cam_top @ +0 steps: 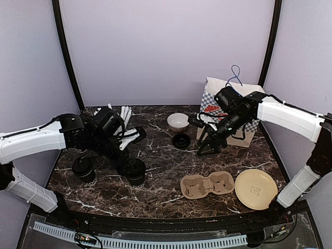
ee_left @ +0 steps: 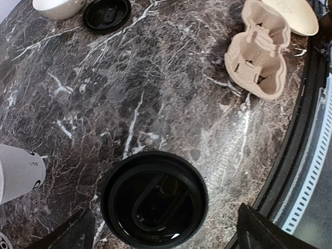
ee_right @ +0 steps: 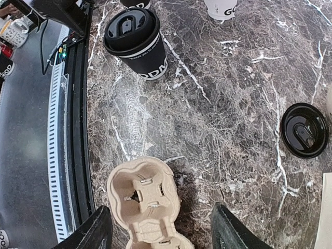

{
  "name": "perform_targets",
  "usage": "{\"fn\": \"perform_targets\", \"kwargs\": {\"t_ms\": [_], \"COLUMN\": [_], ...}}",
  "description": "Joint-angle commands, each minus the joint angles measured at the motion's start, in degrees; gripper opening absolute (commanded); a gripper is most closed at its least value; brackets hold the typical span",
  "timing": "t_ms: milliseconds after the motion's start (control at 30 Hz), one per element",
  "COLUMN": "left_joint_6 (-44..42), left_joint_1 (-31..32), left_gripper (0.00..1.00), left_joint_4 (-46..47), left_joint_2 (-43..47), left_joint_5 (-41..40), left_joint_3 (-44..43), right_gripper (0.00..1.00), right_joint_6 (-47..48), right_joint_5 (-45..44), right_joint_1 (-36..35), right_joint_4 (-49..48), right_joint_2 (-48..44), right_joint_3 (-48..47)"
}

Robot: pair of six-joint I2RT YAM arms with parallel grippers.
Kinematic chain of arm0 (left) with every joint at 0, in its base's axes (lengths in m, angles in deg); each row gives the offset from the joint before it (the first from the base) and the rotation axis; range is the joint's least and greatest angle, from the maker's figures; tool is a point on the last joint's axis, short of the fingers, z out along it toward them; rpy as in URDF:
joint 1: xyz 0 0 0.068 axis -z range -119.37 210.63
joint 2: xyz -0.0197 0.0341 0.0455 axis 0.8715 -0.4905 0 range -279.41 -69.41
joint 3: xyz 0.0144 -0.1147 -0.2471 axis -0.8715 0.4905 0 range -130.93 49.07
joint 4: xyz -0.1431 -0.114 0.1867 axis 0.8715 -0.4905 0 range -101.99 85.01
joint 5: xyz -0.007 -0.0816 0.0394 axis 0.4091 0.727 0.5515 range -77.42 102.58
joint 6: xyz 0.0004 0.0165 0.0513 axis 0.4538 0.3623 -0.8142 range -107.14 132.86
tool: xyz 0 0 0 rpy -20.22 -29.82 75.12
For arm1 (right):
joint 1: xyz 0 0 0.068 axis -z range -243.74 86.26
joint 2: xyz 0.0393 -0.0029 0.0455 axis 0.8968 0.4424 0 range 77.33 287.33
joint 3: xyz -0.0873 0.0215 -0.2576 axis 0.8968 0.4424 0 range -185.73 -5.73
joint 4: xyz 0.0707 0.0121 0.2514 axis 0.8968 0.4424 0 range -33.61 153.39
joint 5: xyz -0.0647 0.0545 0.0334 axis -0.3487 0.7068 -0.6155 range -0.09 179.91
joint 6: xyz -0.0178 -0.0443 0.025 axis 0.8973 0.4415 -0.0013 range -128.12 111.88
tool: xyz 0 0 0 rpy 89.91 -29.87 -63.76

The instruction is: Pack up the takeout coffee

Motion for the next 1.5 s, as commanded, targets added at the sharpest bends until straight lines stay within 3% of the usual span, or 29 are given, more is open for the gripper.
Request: {"fn": "perform_targets", "kwargs": {"t_ms": [0,167,500,800,1067,1467], "left_joint_6": [-3.04,-3.37,-4.27,-1.73,5.75,13.97], "left_joint_1": [0.09,0.10,0.10,0.10,-0.65,-12.15], "left_gripper": [0.99,0.98,0.87,0.76,0.69,0.67], "left_joint_4": [-4.50,-4.80,-6.80,-9.79,-13.22,-14.20], "left_joint_2": [-3.02,-4.90,-9.07,-10.64,-1.86,7.05], "left_joint_5": [-3.22,-1.79,2.08,-2.43,-8.91,-11.57], "left_joint_3": [-3.39,-3.97,-5.17,-6.03,-6.13,1.49], "right_gripper": [0.65,0.64,0.63,0.60,0.58,0.56], "right_joint_6": [1.87,2.38,2.56,2.34,2.26,0.74], "right_joint_5": [-1.40,-0.95,-1.14,-0.60,-1.14,0.63], "right_joint_1": [-0.10,-0.10,-0.10,-0.10,-0.03,5.53], "right_joint_4": [-1.31,-1.07,-1.21,-0.98,-1.12,0.93], "right_joint_2": [-1.40,-0.71,0.08,0.99,1.69,0.53], "right_joint_3": [0.98,0.67,1.44,0.87,0.14,-8.20]}}
